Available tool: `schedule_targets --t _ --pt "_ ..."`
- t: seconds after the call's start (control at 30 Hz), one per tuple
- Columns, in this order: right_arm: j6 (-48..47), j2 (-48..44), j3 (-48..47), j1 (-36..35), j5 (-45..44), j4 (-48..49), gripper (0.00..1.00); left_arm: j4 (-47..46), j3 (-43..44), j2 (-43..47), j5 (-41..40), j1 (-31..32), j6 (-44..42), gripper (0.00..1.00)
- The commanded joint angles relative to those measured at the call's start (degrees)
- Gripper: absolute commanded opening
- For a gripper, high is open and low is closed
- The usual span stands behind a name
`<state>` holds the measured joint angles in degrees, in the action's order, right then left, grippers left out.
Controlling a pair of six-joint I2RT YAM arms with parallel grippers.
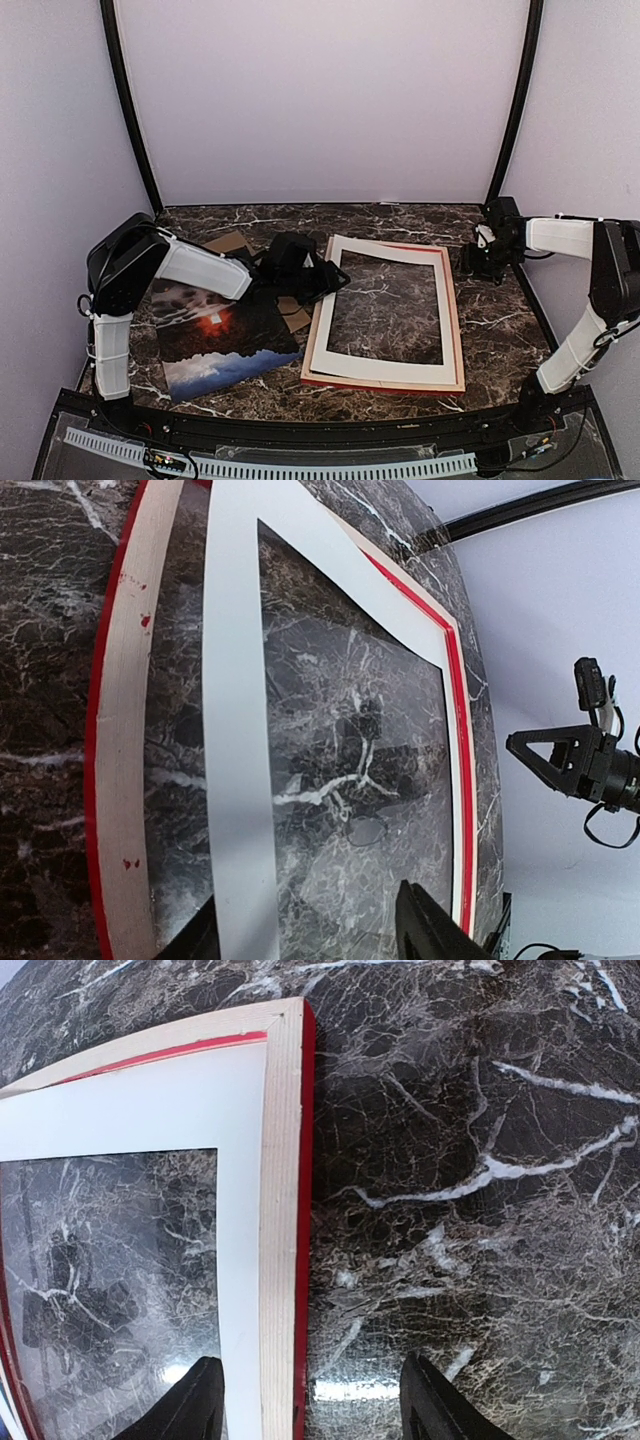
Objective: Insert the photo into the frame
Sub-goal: Place the mat board on the glass panel.
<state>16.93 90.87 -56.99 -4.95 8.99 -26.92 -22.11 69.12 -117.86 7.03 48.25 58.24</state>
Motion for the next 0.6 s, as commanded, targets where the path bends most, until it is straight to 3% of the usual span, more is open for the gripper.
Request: schedule_targets --t 0.0,0.57 --pt "-0.5 0.3 -1.0 -0.5 0.2 1.1 0.61 3.7 2.8 1.3 -0.7 0.4 -3.1 0.57" --pt "-0.4 0.6 -1.1 -1.3 0.3 1.3 0.61 16.3 8.7 1.3 -4.6 1.2 -10.5 0.75"
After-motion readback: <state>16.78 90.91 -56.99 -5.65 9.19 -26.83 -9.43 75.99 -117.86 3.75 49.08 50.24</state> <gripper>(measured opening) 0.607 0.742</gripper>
